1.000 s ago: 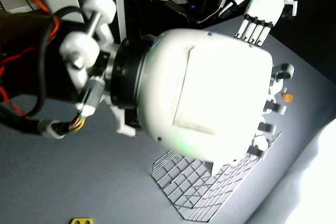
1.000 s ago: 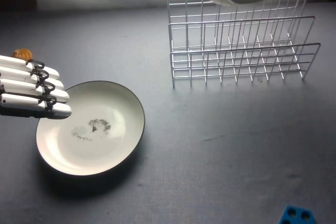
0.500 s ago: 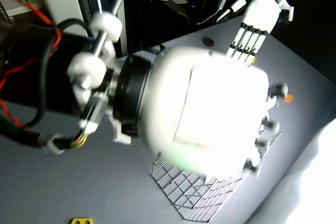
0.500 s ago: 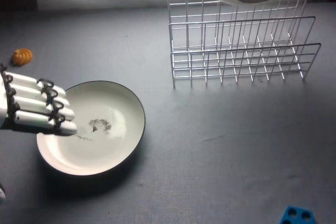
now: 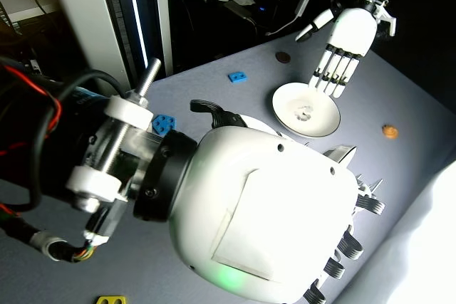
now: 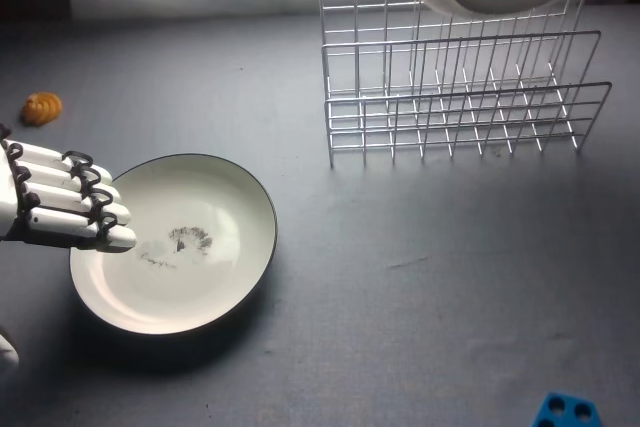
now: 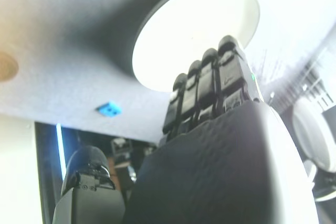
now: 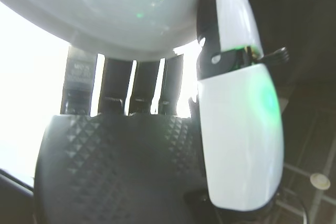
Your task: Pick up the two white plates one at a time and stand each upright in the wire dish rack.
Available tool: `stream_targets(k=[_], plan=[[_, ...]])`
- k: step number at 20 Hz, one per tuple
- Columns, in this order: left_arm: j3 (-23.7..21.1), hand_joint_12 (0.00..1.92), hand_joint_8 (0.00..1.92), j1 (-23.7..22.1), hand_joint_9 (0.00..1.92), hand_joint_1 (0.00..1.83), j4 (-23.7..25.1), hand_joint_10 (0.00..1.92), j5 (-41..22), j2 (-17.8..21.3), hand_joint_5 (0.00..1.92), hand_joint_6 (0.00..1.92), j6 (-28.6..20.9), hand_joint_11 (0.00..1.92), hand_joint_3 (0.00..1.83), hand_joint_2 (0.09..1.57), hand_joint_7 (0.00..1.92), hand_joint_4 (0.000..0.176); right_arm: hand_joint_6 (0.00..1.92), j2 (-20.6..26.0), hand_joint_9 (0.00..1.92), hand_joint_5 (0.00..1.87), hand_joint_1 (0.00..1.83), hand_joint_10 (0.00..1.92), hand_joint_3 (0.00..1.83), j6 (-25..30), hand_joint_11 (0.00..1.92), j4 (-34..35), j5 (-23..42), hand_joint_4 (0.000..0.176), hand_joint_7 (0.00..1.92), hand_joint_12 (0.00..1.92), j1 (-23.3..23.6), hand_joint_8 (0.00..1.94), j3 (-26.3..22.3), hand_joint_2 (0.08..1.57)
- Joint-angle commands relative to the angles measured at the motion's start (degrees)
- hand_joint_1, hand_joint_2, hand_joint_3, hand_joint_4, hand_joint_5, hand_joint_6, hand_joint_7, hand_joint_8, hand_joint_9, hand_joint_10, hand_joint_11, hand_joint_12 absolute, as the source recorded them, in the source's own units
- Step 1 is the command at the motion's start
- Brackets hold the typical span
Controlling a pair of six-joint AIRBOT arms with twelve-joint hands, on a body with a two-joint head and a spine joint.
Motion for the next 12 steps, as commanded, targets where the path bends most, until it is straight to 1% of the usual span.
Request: stream_targets(k=[1, 3, 4, 5, 6, 7, 8, 10, 11, 12], plan=[[0.2, 0.0, 0.01, -0.6, 0.0, 0.0, -4.0, 0.0, -0.1, 0.1, 0.02, 0.01, -0.2, 0.0, 0.0, 1.04, 0.02, 0.0, 1.03, 0.0, 1.24, 0.97, 1.23, 0.0, 0.0, 2.1, 0.81, 2.7, 5.3, 0.016, 1.09, 0.95, 0.2, 0.8, 0.8, 1.1], [0.3, 0.0, 0.0, -0.6, 0.0, 0.0, -4.2, 0.0, 0.7, 0.0, 0.0, 0.0, -0.7, 0.0, 0.0, 1.04, 0.01, 0.0, 1.01, -0.8, 1.24, 0.98, 1.23, 0.0, 0.0, 2.5, 0.79, 3.5, 5.4, 0.017, 1.1, 0.97, -0.6, 0.79, 1.9, 1.1], [0.2, 0.0, 0.0, -0.6, 0.0, 0.0, -4.2, 0.0, 1.4, -0.1, 0.0, 0.0, -0.9, 0.0, 0.0, 1.04, 0.0, 0.0, 1.03, -1.0, 1.23, 0.96, 1.22, 0.0, 0.0, 2.5, 0.78, 4.0, 5.8, 0.017, 1.08, 0.97, -0.7, 0.82, 2.3, 1.1], [0.1, 0.0, 0.0, -0.6, 0.0, 0.0, -4.2, 0.0, 2.1, -0.1, 0.0, 0.0, -0.9, 0.0, 0.0, 1.03, 0.0, 0.0, 1.0, -1.4, 1.25, 0.97, 1.23, 0.01, 0.0, 2.5, 0.81, 4.3, 6.5, 0.013, 1.1, 0.97, -1.0, 0.8, 2.8, 1.1], [-0.1, 0.0, 0.0, -0.4, 0.0, 0.0, -4.2, 0.0, 3.0, -0.1, 0.0, 0.0, -0.9, 0.0, 0.0, 1.03, 0.0, 0.0, 1.02, -1.6, 1.24, 0.96, 1.23, 0.0, 0.0, 2.6, 0.8, 4.7, 6.9, 0.014, 1.09, 0.98, -1.4, 0.81, 3.2, 1.1], [-0.2, 0.0, 0.0, -0.3, 0.0, 0.0, -4.2, 0.0, 3.0, -0.2, 0.0, 0.0, -0.9, 0.0, 0.0, 1.04, 0.0, 0.0, 1.01, -1.9, 1.23, 0.99, 1.23, 0.0, 0.0, 3.0, 0.77, 4.8, 7.0, 0.02, 1.07, 1.01, -1.7, 0.81, 3.6, 1.1], [-0.2, 0.0, 0.0, -0.2, 0.0, 0.0, -4.2, 0.0, 3.3, -0.3, 0.0, 0.0, -0.9, 0.0, 0.0, 1.04, 0.0, 0.0, 1.01, -2.4, 1.22, 0.99, 1.23, 0.0, 0.0, 4.1, 0.77, 4.8, 7.4, 0.021, 1.07, 1.02, -2.4, 0.81, 4.3, 1.1], [-0.3, 0.0, 0.0, 0.3, 0.0, 0.0, -4.0, 0.0, 3.5, -0.4, 0.0, 0.0, -0.9, 0.0, 0.0, 1.04, 0.0, 0.0, 1.01, -2.8, 1.22, 0.99, 1.23, 0.0, 0.0, 4.1, 0.77, 4.8, 7.4, 0.021, 1.07, 1.02, -2.7, 0.81, 4.6, 1.1], [-0.3, 0.0, 0.0, 0.5, 0.0, 0.0, -4.0, 0.0, 3.5, -0.5, 0.0, 0.0, -0.9, 0.0, 0.0, 1.04, 0.0, 0.0, 1.0, -3.0, 1.23, 1.0, 1.23, 0.0, 0.0, 4.1, 0.74, 4.9, 7.4, 0.02, 1.06, 1.07, -3.0, 0.81, 4.7, 1.1], [-0.3, 0.0, 0.0, 0.5, 0.0, 0.0, -4.0, 0.0, 3.5, -0.5, 0.0, 0.0, -0.9, 0.0, 0.0, 1.04, 0.0, 0.0, 1.02, -3.3, 1.23, 0.98, 1.22, 0.0, 0.0, 4.1, 0.76, 4.9, 7.5, 0.021, 1.06, 1.06, -3.2, 0.83, 4.9, 1.1]])
